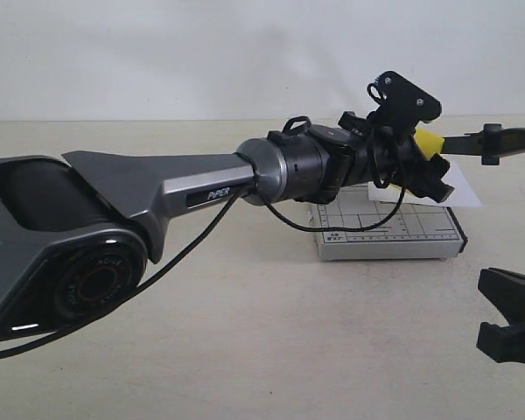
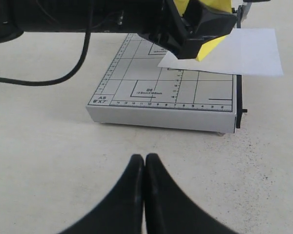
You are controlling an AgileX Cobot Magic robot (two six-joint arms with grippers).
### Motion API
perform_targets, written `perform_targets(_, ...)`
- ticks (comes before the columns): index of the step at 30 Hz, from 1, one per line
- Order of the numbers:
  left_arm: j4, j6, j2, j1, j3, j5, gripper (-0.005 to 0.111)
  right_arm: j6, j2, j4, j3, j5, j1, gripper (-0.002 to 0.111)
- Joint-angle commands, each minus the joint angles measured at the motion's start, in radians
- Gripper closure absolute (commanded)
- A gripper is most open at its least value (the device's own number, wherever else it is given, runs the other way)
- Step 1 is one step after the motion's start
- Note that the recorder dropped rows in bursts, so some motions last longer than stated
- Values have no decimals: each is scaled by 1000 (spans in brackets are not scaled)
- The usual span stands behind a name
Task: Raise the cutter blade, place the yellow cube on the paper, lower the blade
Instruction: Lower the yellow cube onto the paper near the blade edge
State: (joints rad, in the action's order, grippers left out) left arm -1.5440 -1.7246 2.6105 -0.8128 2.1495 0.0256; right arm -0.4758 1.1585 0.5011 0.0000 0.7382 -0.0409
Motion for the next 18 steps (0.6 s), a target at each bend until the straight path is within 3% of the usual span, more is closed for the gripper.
perform_targets(1, 0, -5, 26, 3, 8, -10, 102, 1, 0, 9, -3, 18, 1, 109)
perform_targets(9, 0, -5, 34, 3, 8, -59, 102, 1, 0, 11, -3, 21, 1, 109)
perform_targets(11, 5, -5, 34, 3, 8, -59, 97, 1, 0, 11, -3, 21, 1, 109)
perform_targets(14, 47, -5, 34, 3, 8, -57, 77, 1, 0, 13, -3, 21, 1, 109)
perform_targets(18, 49, -5, 34, 3, 8, -59, 34, 1, 0, 13, -3, 21, 1, 109)
